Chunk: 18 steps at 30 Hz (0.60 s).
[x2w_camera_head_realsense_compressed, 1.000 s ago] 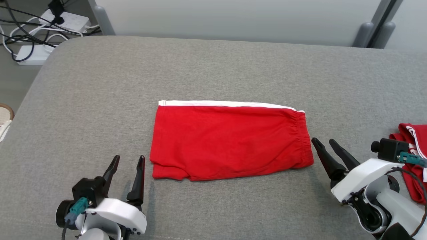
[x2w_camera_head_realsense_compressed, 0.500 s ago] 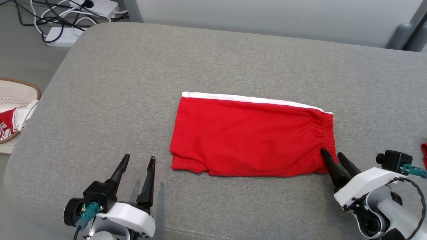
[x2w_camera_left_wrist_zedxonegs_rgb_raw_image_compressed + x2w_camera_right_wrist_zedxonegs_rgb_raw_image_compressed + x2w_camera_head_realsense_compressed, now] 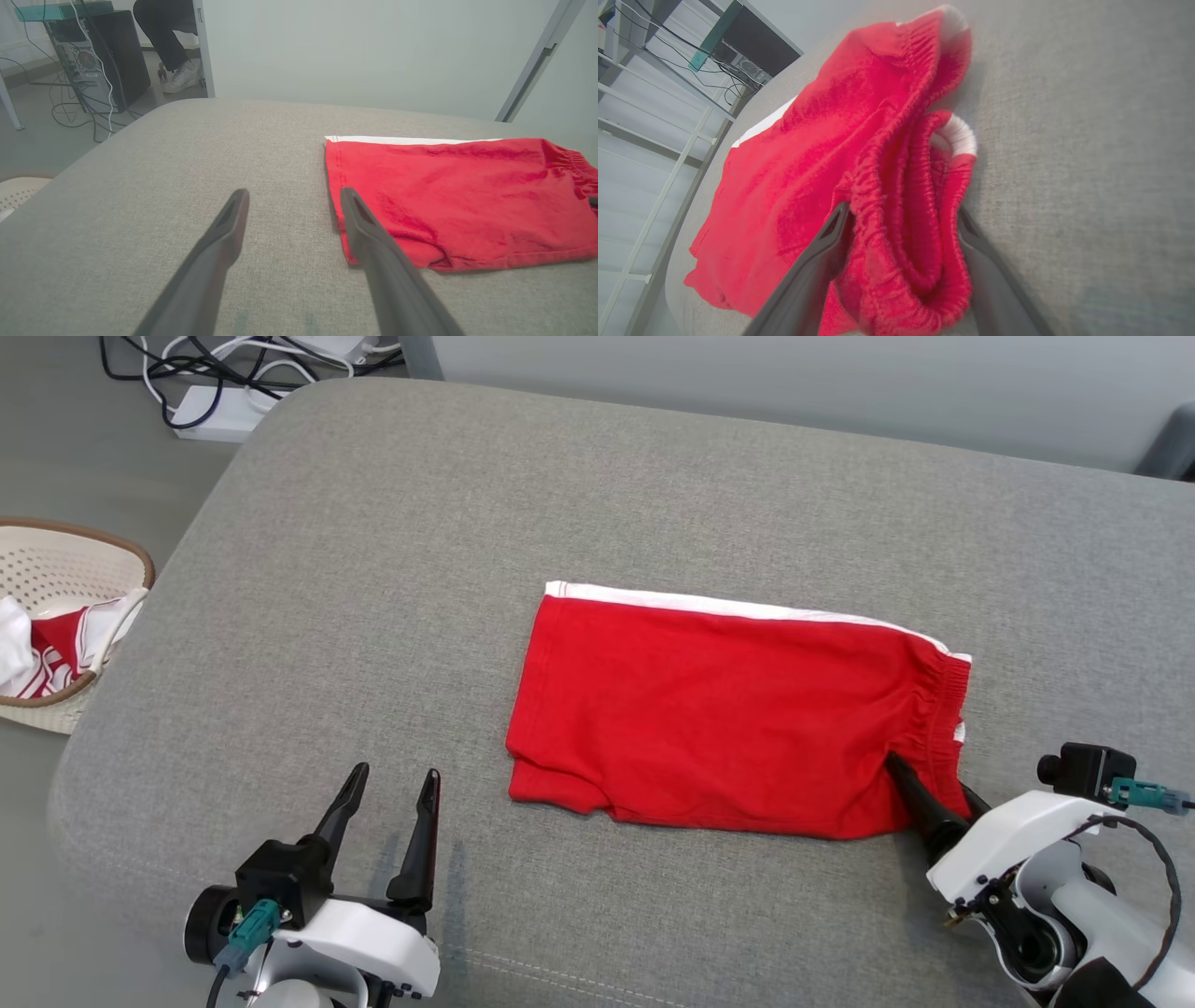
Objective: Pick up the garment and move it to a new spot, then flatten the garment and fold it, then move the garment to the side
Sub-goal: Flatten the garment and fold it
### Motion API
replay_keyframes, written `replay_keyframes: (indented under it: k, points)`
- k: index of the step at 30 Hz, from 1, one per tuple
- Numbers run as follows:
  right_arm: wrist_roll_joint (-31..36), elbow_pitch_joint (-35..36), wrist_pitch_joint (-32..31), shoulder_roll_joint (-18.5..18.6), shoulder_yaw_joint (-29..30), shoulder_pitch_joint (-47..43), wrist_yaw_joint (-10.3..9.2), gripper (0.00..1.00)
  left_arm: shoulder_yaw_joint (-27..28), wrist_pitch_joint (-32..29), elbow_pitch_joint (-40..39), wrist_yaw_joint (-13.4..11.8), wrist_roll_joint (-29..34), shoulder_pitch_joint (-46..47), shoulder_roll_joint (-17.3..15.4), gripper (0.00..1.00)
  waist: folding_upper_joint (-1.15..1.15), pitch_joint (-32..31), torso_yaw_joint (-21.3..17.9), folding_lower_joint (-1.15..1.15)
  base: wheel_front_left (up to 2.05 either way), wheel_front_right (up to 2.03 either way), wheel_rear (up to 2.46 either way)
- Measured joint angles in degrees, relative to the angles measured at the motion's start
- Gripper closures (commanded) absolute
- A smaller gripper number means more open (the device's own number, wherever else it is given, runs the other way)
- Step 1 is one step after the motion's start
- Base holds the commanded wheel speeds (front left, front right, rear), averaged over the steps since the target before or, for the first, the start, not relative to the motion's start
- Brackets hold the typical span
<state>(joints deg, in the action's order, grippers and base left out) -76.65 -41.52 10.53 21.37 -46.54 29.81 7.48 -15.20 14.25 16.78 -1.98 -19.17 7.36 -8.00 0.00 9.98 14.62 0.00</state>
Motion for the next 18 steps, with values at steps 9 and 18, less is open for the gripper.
replay_keyframes:
  k: [9,18]
  points:
    - [-1.54,-1.68,-1.03,-0.71,-1.07,2.79,0.0,1.0,1.49,0.0,0.38,1.48,1.65,0.1,1.57,0.0,0.0,0.77,1.32,0.0,0.0,0.0,0.0]
    - [-2.69,-2.23,0.29,-0.48,-0.98,2.73,0.02,1.0,3.22,0.0,0.67,2.53,2.55,0.11,2.01,0.0,0.0,0.47,-0.22,0.0,0.0,0.0,0.0]
